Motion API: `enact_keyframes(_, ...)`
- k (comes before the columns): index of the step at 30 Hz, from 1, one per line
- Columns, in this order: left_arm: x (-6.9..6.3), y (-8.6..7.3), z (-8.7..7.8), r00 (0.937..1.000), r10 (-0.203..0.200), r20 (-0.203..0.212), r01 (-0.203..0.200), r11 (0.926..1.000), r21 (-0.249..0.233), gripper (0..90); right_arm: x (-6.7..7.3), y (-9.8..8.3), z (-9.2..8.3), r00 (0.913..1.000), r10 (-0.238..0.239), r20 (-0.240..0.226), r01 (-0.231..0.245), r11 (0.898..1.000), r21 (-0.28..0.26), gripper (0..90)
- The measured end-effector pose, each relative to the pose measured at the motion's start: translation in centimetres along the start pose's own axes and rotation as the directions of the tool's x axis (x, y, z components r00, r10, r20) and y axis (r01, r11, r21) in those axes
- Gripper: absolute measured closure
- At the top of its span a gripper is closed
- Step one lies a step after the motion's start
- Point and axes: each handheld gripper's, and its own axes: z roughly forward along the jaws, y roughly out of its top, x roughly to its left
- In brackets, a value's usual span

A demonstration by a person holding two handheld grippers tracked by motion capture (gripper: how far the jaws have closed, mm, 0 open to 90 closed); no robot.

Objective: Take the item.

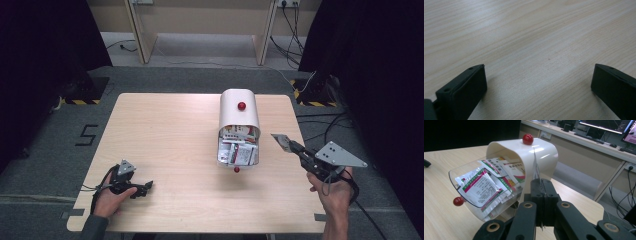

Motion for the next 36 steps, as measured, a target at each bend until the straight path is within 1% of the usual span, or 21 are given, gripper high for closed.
enact_keyframes(5,0.0,0.0,0.0,1.0,-0.001,0.0,0.001,1.0,0.0,0.0,-0.2,-0.5,0.4,0.9999,0.011,0.006,-0.011,1.0,0.019,90.0)
enact_keyframes(15,0.0,0.0,0.0,1.0,-0.001,0.0,0.001,1.0,0.0,0.0,-0.5,-1.1,1.1,0.9998,0.011,0.018,-0.012,0.999,0.053,90.0)
enact_keyframes(18,0.0,0.0,0.0,1.0,-0.001,0.0,0.001,1.0,0.0,0.0,-0.6,-1.4,1.4,0.9998,0.012,0.014,-0.013,0.998,0.063,90.0)
enact_keyframes(23,0.0,0.0,0.0,1.0,-0.001,0.0,0.001,1.0,0.0,0.0,-0.5,-1.6,1.8,0.9998,0.017,0.013,-0.018,0.997,0.077,90.0)
enact_keyframes(30,0.0,0.0,0.0,1.0,-0.001,0.0,0.001,1.0,0.0,0.0,-0.6,-1.9,2.3,0.9999,0.012,0.012,-0.013,0.996,0.089,90.0)
enact_keyframes(36,0.0,0.0,0.0,1.0,-0.002,0.0,0.002,1.0,-0.001,0.0,-0.7,-2.2,2.5,0.9997,0.014,0.019,-0.016,0.995,0.101,90.0)
